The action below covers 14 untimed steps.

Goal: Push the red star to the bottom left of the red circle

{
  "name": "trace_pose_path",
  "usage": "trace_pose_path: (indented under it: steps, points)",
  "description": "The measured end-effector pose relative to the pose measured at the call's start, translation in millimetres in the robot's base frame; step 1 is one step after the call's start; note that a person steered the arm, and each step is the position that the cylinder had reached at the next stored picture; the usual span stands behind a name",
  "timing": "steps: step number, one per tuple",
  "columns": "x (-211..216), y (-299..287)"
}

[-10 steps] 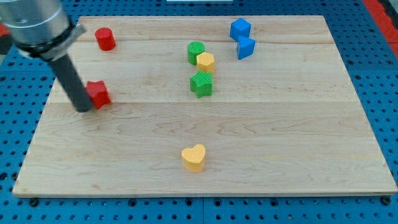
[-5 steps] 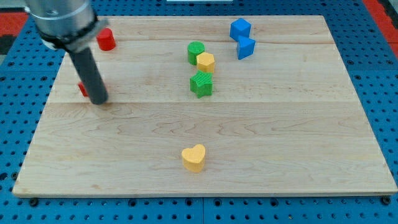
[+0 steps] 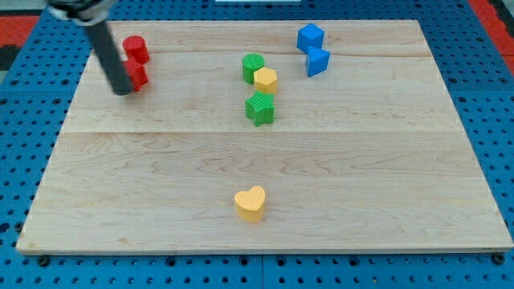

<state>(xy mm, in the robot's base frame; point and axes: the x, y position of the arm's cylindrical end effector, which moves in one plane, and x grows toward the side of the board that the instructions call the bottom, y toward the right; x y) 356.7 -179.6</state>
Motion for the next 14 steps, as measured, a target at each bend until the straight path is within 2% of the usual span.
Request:
trace_pose_path:
  steps: [1, 2, 3, 5, 14]
  points:
    - [-24, 11]
    - [-47, -25]
    - [-24, -25]
    - [-65, -20]
    - [-68, -73]
